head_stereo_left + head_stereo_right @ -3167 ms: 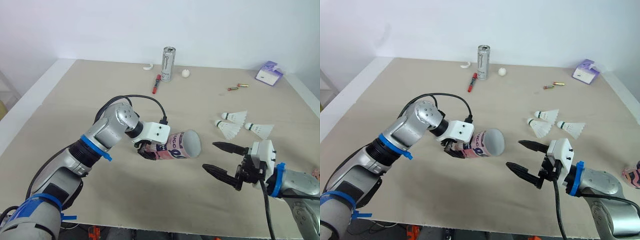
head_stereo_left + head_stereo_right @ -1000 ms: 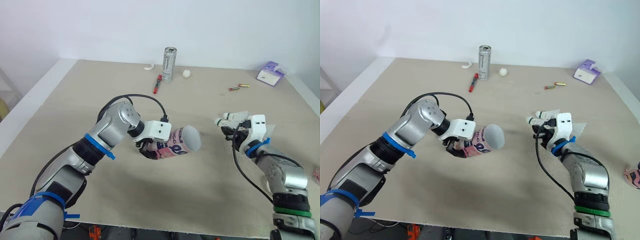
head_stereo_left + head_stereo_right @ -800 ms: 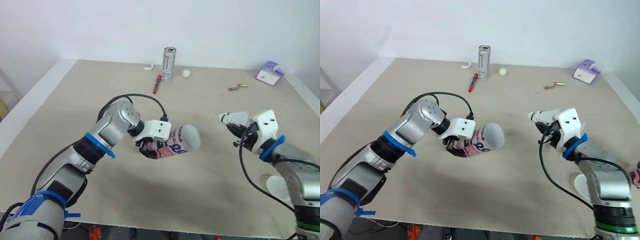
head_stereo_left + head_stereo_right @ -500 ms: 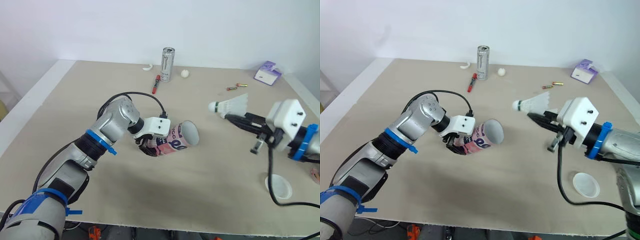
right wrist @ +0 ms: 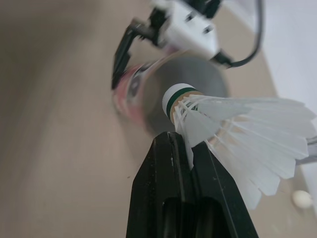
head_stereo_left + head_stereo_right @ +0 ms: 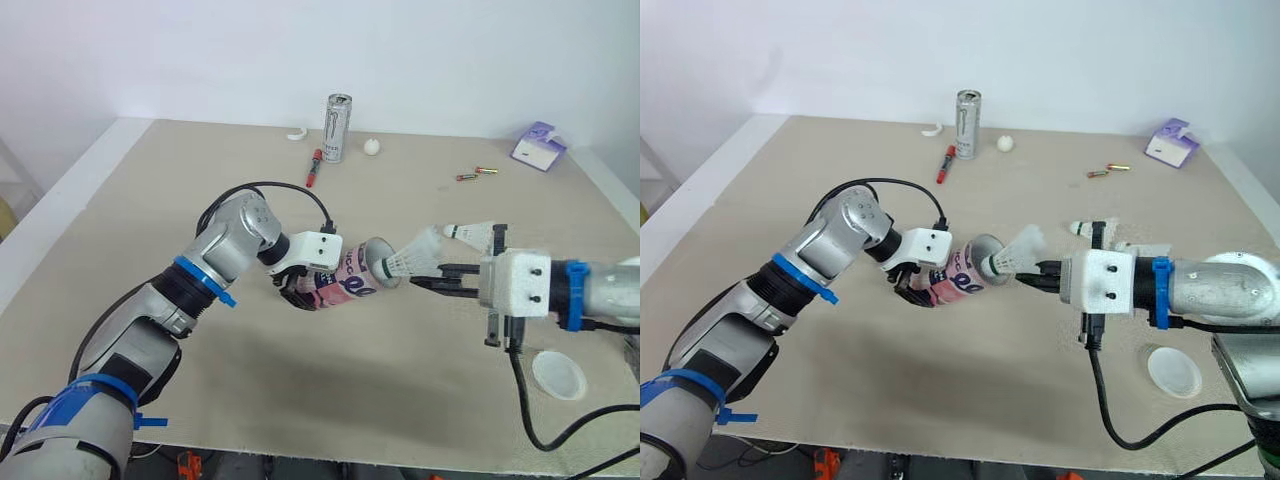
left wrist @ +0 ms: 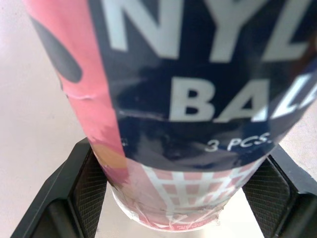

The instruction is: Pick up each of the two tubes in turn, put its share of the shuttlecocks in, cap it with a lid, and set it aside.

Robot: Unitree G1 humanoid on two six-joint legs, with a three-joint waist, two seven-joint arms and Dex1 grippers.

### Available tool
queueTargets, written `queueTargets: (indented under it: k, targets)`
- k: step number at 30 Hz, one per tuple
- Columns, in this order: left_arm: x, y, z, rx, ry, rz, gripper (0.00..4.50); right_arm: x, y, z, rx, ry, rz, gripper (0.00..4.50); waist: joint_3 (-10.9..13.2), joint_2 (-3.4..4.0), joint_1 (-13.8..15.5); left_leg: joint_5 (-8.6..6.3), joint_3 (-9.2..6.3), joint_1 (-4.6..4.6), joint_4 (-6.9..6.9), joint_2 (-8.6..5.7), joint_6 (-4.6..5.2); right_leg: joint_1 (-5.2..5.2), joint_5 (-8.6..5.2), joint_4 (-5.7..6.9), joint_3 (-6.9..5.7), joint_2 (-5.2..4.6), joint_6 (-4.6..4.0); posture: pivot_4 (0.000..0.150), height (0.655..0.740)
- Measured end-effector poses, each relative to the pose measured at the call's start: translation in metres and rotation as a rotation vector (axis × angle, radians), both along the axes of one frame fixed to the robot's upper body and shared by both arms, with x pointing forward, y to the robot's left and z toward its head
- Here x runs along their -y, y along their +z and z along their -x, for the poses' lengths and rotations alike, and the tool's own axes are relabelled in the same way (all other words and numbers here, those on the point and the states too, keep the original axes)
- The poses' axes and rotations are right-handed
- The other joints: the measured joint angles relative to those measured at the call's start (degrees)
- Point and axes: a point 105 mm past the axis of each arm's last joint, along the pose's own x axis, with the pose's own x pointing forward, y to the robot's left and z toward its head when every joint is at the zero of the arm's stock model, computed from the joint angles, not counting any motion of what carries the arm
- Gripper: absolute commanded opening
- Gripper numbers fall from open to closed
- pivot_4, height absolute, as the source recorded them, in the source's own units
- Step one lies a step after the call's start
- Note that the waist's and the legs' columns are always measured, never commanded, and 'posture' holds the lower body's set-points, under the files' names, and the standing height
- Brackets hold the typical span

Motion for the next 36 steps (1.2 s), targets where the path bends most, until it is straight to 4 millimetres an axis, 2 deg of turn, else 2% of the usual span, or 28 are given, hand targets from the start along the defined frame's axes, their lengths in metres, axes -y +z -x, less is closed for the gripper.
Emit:
queueTargets:
  k: [4, 7, 10, 11, 12, 14, 16, 17, 18, 19, 20, 21, 22, 24, 26, 27, 29, 30, 32, 36]
  targets:
    - [0.000, 0.000, 0.000, -0.002, 0.002, 0.001, 3.63, -0.005, -0.001, -0.007, 0.045, 0.037, 0.067, 0.03, 0.0, 0.00, 0.0, 0.00, -0.03, -0.01, -0.02, 0.01, -0.01, 0.00, -0.01, 0.00, -0.02, 0.02, -0.03, 0.150, 0.7400]
    - [0.000, 0.000, 0.000, -0.002, 0.005, 0.001, 3.63, -0.009, -0.003, -0.008, 0.042, 0.061, 0.088, 1.16, 0.0, 0.00, 0.0, 0.00, -0.02, -0.01, -0.02, 0.01, -0.01, -0.01, -0.01, 0.00, -0.01, 0.02, -0.03, 0.150, 0.7400]
    - [0.000, 0.000, 0.000, -0.002, 0.007, 0.001, 3.63, -0.012, 0.005, -0.007, 0.062, 0.077, 0.075, 1.76, 0.0, -0.01, 0.0, 0.00, -0.05, 0.00, -0.02, 0.02, 0.00, 0.01, -0.01, 0.00, -0.03, 0.03, -0.03, 0.150, 0.7400]
    - [0.000, 0.000, 0.000, -0.002, 0.007, 0.001, 3.63, -0.012, 0.005, -0.007, 0.061, 0.079, 0.073, 2.36, 0.0, -0.01, 0.0, 0.00, -0.05, 0.00, -0.02, 0.02, -0.01, 0.01, 0.00, 0.00, -0.03, 0.03, -0.04, 0.150, 0.7400]
    - [0.001, 0.000, 0.000, -0.001, 0.006, 0.002, 3.63, -0.011, 0.006, -0.005, 0.021, 0.071, 0.017, 2.49, 0.0, -0.01, 0.0, 0.00, -0.04, -0.01, -0.03, 0.01, -0.01, 0.02, 0.04, 0.00, -0.02, 0.01, -0.12, 0.150, 0.7400]
    - [0.001, 0.000, 0.000, -0.001, 0.005, 0.003, 3.63, -0.008, 0.007, -0.004, 0.004, 0.059, -0.012, 3.30, 0.0, -0.01, 0.1, -0.01, -0.05, -0.02, -0.02, 0.00, -0.01, 0.03, 0.11, 0.00, -0.03, 0.00, -0.25, 0.150, 0.7400]
    - [0.001, 0.000, 0.000, 0.000, 0.004, 0.003, 3.63, -0.006, 0.007, -0.002, -0.013, 0.046, -0.040, 3.65, 0.0, -0.01, 0.0, -0.01, -0.05, -0.01, -0.03, -0.01, -0.01, 0.03, 0.13, 0.00, -0.02, 0.00, -0.27, 0.150, 0.7400]
    - [0.001, 0.000, 0.000, 0.001, 0.004, 0.003, 3.63, -0.004, 0.009, -0.002, -0.020, 0.032, -0.085, 4.09, 0.0, -0.03, 0.1, -0.01, -0.08, -0.02, -0.03, 0.00, -0.01, 0.04, 0.13, 0.00, -0.05, 0.01, -0.28, 0.150, 0.7400]
    - [0.001, 0.000, 0.000, 0.001, 0.005, 0.003, 3.63, 0.001, 0.017, -0.004, -0.043, -0.022, -0.231, 4.42, 0.0, -0.03, 0.1, -0.01, -0.09, -0.01, -0.02, 0.00, -0.01, 0.04, 0.14, 0.01, -0.04, 0.01, -0.28, 0.150, 0.7400]
    - [0.002, 0.000, 0.000, 0.003, 0.006, 0.005, 3.63, 0.024, 0.026, -0.013, -0.083, -0.160, -0.434, 4.42, 0.0, -0.05, 0.1, 0.00, -0.14, -0.02, -0.01, 0.01, -0.01, 0.07, 0.17, 0.01, -0.08, 0.01, -0.31, 0.150, 0.7400]
    - [0.002, 0.000, 0.000, 0.003, 0.005, 0.005, 3.63, 0.027, 0.026, -0.014, -0.091, -0.181, -0.457, 4.42, 0.0, -0.05, 0.2, 0.00, -0.11, -0.02, 0.02, -0.01, -0.01, 0.08, 0.18, 0.00, -0.06, -0.02, -0.30, 0.150, 0.7400]
    - [0.003, 0.000, 0.000, 0.004, 0.004, 0.006, 3.63, 0.055, 0.024, -0.024, -0.120, -0.323, -0.577, 4.42, 0.0, -0.06, 0.2, 0.00, -0.08, -0.02, 0.03, -0.04, 0.00, 0.09, 0.19, 0.00, -0.02, -0.03, -0.29, 0.150, 0.7400]
    - [0.003, 0.000, 0.000, 0.004, 0.004, 0.006, 3.63, 0.071, 0.020, -0.027, -0.128, -0.400, -0.639, 4.42, 0.0, -0.07, 0.2, -0.01, -0.09, -0.02, 0.05, -0.03, 0.00, 0.10, 0.18, 0.00, -0.03, -0.01, -0.29, 0.150, 0.7400]
    - [0.002, 0.000, 0.000, 0.004, 0.005, 0.004, 3.63, 0.092, 0.008, -0.032, -0.158, -0.513, -0.708, 4.42, 0.0, -0.01, 0.1, 0.00, -0.03, -0.02, 0.00, -0.04, 0.00, 0.04, 0.18, 0.00, 0.02, -0.02, -0.29, 0.150, 0.7400]
    - [0.002, 0.001, 0.000, 0.005, 0.004, 0.004, 3.63, 0.124, -0.006, -0.035, -0.174, -0.671, -0.809, 4.42, 0.0, 0.01, 0.1, 0.00, -0.07, -0.01, -0.02, -0.03, 0.00, 0.05, 0.17, 0.00, 0.00, 0.02, -0.29, 0.150, 0.7400]
    - [0.002, 0.001, 0.000, 0.005, 0.003, 0.004, 3.63, 0.132, -0.010, -0.035, -0.176, -0.709, -0.828, 4.42, 0.0, 0.02, 0.1, 0.00, -0.05, 0.00, -0.04, -0.03, 0.00, 0.04, 0.17, 0.00, 0.01, 0.02, -0.29, 0.150, 0.7400]
    - [0.001, 0.001, 0.000, 0.007, 0.003, 0.001, 3.63, 0.174, -0.032, -0.037, -0.183, -0.908, -0.902, 4.42, 0.0, 0.03, 0.0, 0.00, -0.04, 0.01, -0.05, -0.03, 0.00, 0.03, 0.17, 0.00, 0.02, 0.03, -0.29, 0.150, 0.7400]
    - [0.000, 0.001, 0.001, 0.009, 0.002, 0.000, 3.63, 0.187, -0.039, -0.037, -0.185, -0.972, -0.912, 4.42, 0.0, 0.04, 0.0, 0.00, -0.03, 0.01, -0.06, -0.03, 0.00, 0.03, 0.17, 0.00, 0.03, 0.03, -0.29, 0.150, 0.7400]
    - [-0.001, 0.001, 0.001, 0.009, 0.004, -0.002, 3.63, 0.198, -0.047, -0.038, -0.187, -1.022, -0.924, 4.42, 0.0, 0.09, -0.1, 0.00, 0.00, 0.04, -0.07, -0.02, 0.00, 0.03, 0.17, 0.00, 0.06, 0.06, -0.28, 0.150, 0.7400]
    - [-0.002, 0.001, 0.001, 0.010, 0.006, -0.003, 3.63, 0.201, -0.065, -0.046, -0.254, -1.042, -0.912, 4.42, 0.0, 0.11, -0.2, 0.00, 0.00, 0.06, -0.07, 0.00, 0.00, 0.03, 0.18, 0.00, 0.08, 0.09, -0.27, 0.150, 0.7400]
